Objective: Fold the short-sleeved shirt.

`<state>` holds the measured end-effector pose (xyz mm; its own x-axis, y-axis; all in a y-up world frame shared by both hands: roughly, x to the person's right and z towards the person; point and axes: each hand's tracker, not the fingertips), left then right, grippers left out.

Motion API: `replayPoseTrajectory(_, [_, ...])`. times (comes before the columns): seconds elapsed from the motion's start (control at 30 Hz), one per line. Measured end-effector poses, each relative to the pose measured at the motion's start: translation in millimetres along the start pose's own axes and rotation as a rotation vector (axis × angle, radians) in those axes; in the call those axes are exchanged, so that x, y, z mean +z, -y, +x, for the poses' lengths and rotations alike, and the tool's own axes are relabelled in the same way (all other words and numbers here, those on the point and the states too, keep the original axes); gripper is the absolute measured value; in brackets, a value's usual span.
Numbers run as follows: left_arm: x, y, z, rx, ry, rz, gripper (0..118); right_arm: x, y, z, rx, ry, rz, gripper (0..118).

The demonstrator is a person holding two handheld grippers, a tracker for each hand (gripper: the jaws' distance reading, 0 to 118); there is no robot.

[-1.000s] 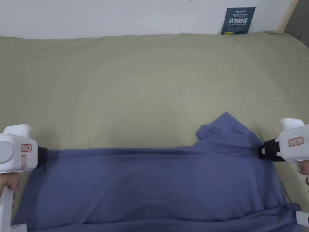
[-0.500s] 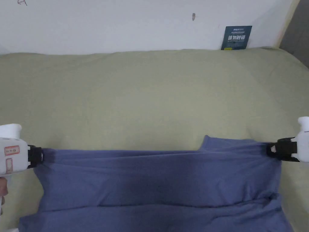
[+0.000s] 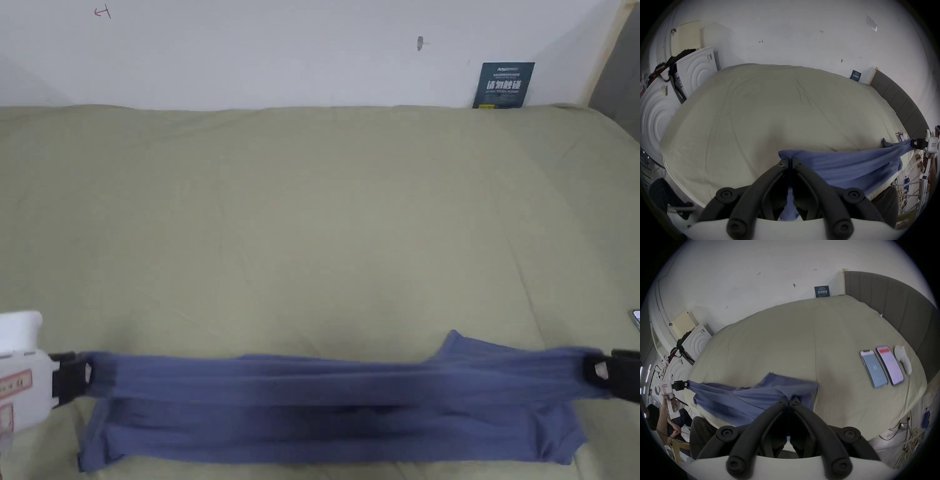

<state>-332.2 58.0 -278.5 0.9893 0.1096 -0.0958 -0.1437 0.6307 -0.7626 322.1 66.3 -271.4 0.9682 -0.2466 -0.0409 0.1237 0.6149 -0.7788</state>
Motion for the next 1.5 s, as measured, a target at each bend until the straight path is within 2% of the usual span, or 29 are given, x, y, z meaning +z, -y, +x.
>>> replayPoseTrajectory(0.1, [-8, 27, -6, 0.028, 0.008, -0.068, 2, -8, 24, 8, -0.044, -0.004, -0.043, 2])
replayPoseTrajectory(0.2, [-25, 46, -12, 0.04, 0.0, -0.13, 2, -22, 41, 16, -0.031, 0.007, -0.079, 2])
replayPoseTrajectory(0.27, [-31, 51, -16, 0.083, 0.01, -0.148, 2, -29, 47, 21, -0.054, 0.012, -0.097, 2])
replayPoseTrajectory(0.47, [-36, 48, -20, 0.092, 0.021, -0.156, 5, -36, 51, 26, -0.063, 0.011, -0.12, 3])
replayPoseTrajectory(0.5, [-34, 47, -18, 0.073, 0.03, -0.148, 23, -35, 51, 22, -0.055, 0.021, -0.115, 7])
replayPoseTrajectory(0.53, [-31, 45, -17, 0.046, -0.003, -0.129, 83, -33, 50, 17, -0.046, 0.055, -0.109, 36])
replayPoseTrajectory(0.57, [-30, 45, -19, 0.017, -0.065, -0.149, 118, -30, 49, 15, -0.028, 0.109, -0.135, 78])
replayPoseTrajectory(0.6, [-18, 45, -22, 0.004, -0.093, -0.101, 116, -28, 51, 11, -0.01, 0.109, -0.155, 112])
replayPoseTrajectory(0.63, [-9, 37, -27, -0.02, -0.101, -0.096, 115, -23, 53, 6, 0.001, 0.105, -0.14, 116])
replayPoseTrajectory(0.73, [19, 34, -32, -0.02, -0.131, -0.064, 115, 3, 46, -11, 0.017, 0.1, -0.095, 115])
replayPoseTrajectory(0.8, [19, 30, -40, 0.032, -0.117, -0.022, 114, 13, 40, -32, 0.027, 0.106, -0.045, 115])
replayPoseTrajectory(0.83, [24, 26, -43, 0.064, -0.09, 0.002, 108, 10, 44, -45, 0.032, 0.105, -0.051, 113])
replayPoseTrajectory(0.87, [27, 22, -44, 0.077, -0.051, 0.014, 92, 13, 42, -57, 0.033, 0.1, -0.036, 106])
replayPoseTrajectory(0.9, [30, 19, -44, 0.074, -0.027, 0.023, 60, 17, 40, -71, 0.029, 0.087, 0.031, 82])
replayPoseTrajectory(0.93, [35, 17, -38, 0.074, -0.026, 0.042, 2, 20, 36, -85, 0.035, 0.063, 0.051, 24])
replayPoseTrajectory(0.97, [32, 15, -36, 0.08, -0.036, 0.049, 1, 19, 33, -99, 0.06, 0.065, 0.075, 1])
replayPoseTrajectory(1.0, [26, 13, -38, 0.103, -0.038, 0.051, 1, 17, 31, -111, 0.086, 0.125, 0.119, 1])
replayPoseTrajectory(1.03, [19, 10, -41, 0.12, 0.015, 0.021, 1, 18, 30, -118, 0.084, 0.141, 0.15, 1])
replayPoseTrajectory(1.1, [5, 6, -45, 0.183, 0.091, -0.007, 1, 14, 27, -133, 0.118, 0.093, 0.155, 1])
replayPoseTrajectory(1.2, [-18, 5, -54, 0.268, 0.165, -0.083, 1, 9, 23, -144, 0.094, 0.079, 0.166, 1])
replayPoseTrajectory(1.27, [-30, 4, -63, 0.314, 0.2, -0.1, 1, 5, 23, -157, 0.106, 0.052, 0.153, 1])
replayPoseTrajectory(1.37, [-46, 2, -79, 0.352, 0.294, -0.145, 1, 2, 24, -169, 0.121, 0.054, 0.142, 1])
replayPoseTrajectory(1.5, [-60, 1, -89, 0.386, 0.35, -0.177, 1, 2, 27, -181, 0.136, 0.065, 0.148, 1])
